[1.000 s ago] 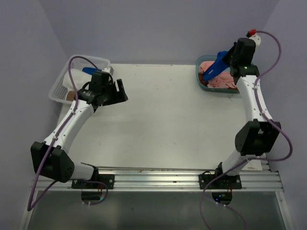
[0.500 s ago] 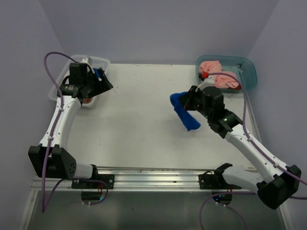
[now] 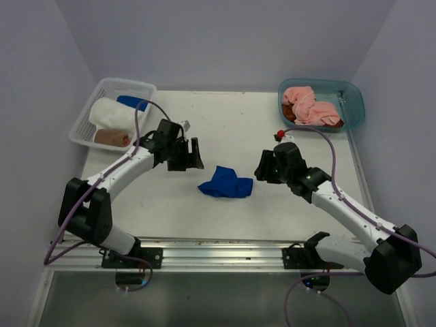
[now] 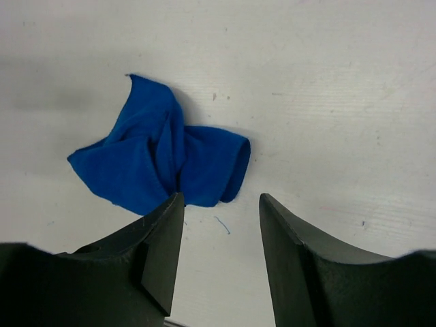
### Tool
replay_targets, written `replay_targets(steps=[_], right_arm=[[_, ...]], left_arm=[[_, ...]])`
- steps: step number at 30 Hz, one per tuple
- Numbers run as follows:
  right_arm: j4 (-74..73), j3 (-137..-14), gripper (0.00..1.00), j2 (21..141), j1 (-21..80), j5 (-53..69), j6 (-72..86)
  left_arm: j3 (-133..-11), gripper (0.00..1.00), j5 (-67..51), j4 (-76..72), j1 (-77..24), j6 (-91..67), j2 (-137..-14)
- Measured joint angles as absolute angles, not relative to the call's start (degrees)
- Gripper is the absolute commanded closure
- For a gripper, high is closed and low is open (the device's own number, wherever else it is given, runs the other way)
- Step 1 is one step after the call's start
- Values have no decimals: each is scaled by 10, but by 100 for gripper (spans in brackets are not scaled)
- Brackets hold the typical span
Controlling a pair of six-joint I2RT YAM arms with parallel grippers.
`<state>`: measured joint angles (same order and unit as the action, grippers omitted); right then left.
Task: Roll the towels
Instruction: Move the towel to the center of the board, then flatten the towel
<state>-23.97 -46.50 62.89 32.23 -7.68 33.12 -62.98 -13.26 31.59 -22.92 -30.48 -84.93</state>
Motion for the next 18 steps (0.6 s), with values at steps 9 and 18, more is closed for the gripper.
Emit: replay_targets(steps=[9,18], right_arm=[[-192,-413,48,750,336,-20,380],[-128,-429,100,867,342,-4,401]], left_arm=[[-605,46,-132,277,-330,-330,-930],[-618,100,-134,269,-346,-334,-985]])
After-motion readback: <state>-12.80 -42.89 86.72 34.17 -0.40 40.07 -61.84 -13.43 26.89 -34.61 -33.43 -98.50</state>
